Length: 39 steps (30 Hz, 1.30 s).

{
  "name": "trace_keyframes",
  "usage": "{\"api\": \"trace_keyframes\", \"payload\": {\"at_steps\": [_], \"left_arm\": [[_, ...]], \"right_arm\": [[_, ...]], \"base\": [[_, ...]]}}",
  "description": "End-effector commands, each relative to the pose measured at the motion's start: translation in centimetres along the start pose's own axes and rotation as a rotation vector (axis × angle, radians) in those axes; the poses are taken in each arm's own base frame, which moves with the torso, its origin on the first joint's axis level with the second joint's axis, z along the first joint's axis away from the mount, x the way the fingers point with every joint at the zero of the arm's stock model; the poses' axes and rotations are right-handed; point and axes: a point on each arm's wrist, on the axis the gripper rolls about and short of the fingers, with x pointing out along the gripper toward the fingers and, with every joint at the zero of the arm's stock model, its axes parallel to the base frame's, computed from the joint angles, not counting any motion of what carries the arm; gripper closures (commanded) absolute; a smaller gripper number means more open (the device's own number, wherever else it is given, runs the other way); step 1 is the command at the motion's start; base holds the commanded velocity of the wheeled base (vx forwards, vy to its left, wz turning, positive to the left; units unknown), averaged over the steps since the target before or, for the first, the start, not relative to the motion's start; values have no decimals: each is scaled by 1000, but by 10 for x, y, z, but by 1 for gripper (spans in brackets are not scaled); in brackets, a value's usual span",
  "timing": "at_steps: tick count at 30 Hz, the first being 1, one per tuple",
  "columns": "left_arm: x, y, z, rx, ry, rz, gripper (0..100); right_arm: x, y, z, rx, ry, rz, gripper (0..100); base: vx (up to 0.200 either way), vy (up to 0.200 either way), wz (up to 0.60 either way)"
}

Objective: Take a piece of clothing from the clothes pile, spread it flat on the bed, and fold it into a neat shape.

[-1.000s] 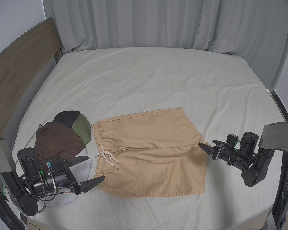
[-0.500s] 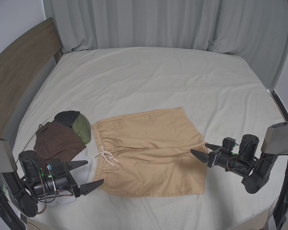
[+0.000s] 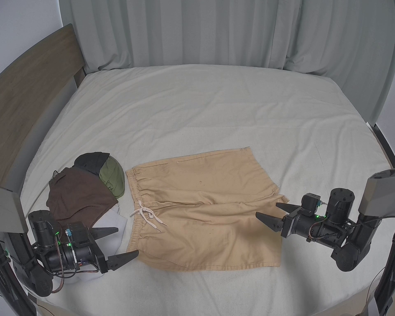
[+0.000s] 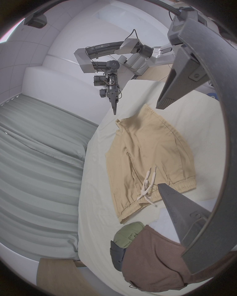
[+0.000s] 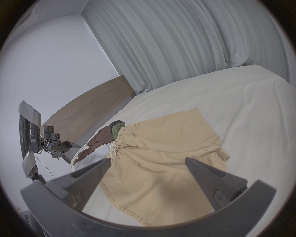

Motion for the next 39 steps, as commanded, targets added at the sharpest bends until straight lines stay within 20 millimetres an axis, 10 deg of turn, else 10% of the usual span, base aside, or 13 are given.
{"api": "trace_keyframes", "payload": {"at_steps": [1, 39], "left_arm": [[2, 5, -9, -34, 30, 8, 0], [32, 53, -63, -462, 138, 82, 0]], "right_arm": [[0, 1, -1, 0, 4, 3, 0], [-1, 0, -4, 6, 18, -2, 0]], "base": [[0, 0, 0], [0, 0, 0]]}}
